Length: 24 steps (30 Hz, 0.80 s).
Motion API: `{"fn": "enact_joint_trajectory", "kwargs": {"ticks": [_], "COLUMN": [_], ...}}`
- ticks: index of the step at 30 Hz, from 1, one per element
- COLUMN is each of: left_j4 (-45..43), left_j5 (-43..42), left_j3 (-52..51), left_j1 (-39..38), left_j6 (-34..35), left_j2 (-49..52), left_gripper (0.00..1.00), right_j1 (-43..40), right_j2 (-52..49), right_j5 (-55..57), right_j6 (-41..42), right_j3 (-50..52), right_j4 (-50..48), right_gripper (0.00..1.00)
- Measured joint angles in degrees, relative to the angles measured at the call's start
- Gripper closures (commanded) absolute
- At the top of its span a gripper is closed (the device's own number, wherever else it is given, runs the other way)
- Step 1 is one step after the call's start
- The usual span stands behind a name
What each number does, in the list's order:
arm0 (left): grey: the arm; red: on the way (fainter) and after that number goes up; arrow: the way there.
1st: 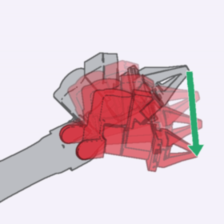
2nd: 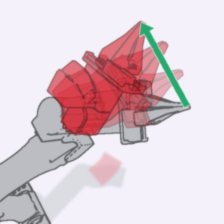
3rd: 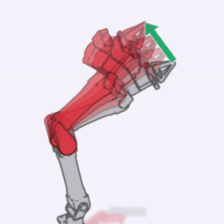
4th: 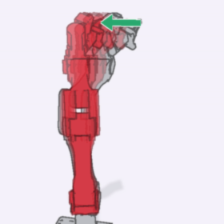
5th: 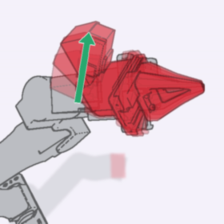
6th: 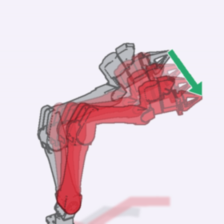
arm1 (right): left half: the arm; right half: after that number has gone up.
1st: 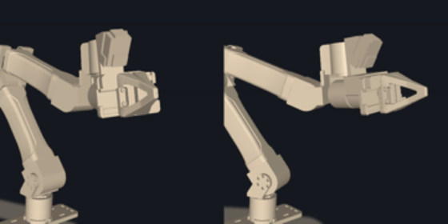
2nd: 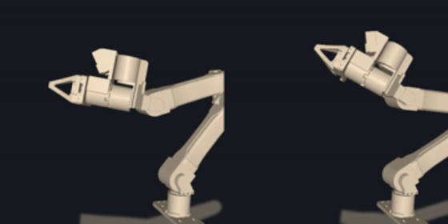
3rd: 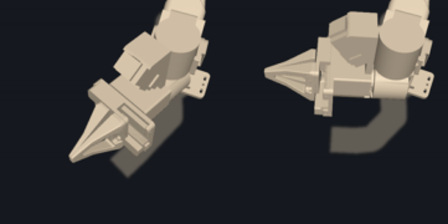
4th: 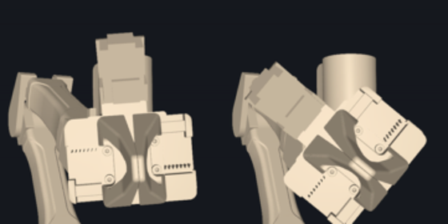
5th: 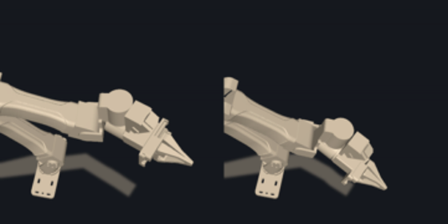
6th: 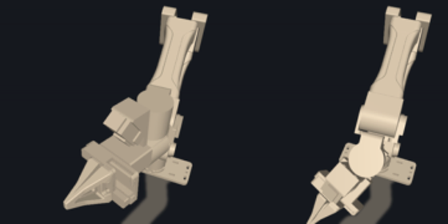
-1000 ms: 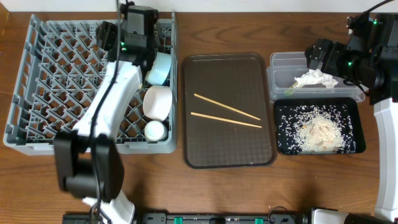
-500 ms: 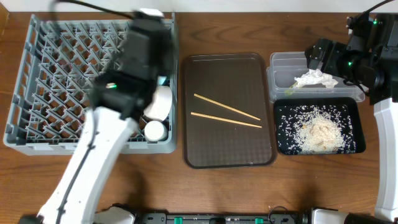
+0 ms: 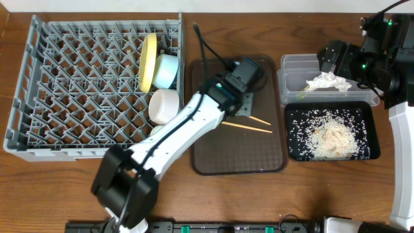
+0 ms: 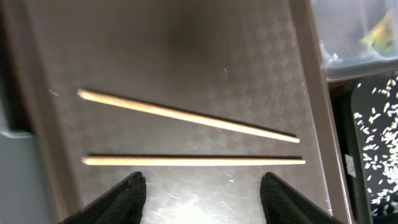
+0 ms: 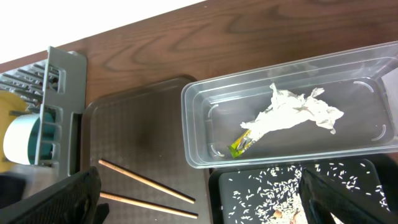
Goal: Sort waste into correct bins and load items into the dishwasher
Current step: 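Release the plate and move the left gripper to the chopsticks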
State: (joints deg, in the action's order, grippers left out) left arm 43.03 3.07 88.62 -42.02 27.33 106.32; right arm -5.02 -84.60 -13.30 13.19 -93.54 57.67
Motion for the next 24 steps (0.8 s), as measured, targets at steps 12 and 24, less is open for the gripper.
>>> {"fn": "enact_joint_trajectory", "kwargs": {"ticks": [12,24], "left_j4": [0.0,0.07], "left_j5": [-1.73,4.57], "left_j3": [-0.17,-3.98], "left_j1": [-1.16,-1.16], "left_j6": [23.52,47.95], "left_j2": [1.6,1.6], "left_gripper": [0.77,0.81], "right_j1": [0.0,0.0], "right_j2": [0.0,0.0], "right_j5": [0.0,0.0], "right_j6": [0.0,0.0], "right_j3": [0.0,0.0], "right_j4": [0.0,0.0], "right_gripper": [0.01,0.01]}}
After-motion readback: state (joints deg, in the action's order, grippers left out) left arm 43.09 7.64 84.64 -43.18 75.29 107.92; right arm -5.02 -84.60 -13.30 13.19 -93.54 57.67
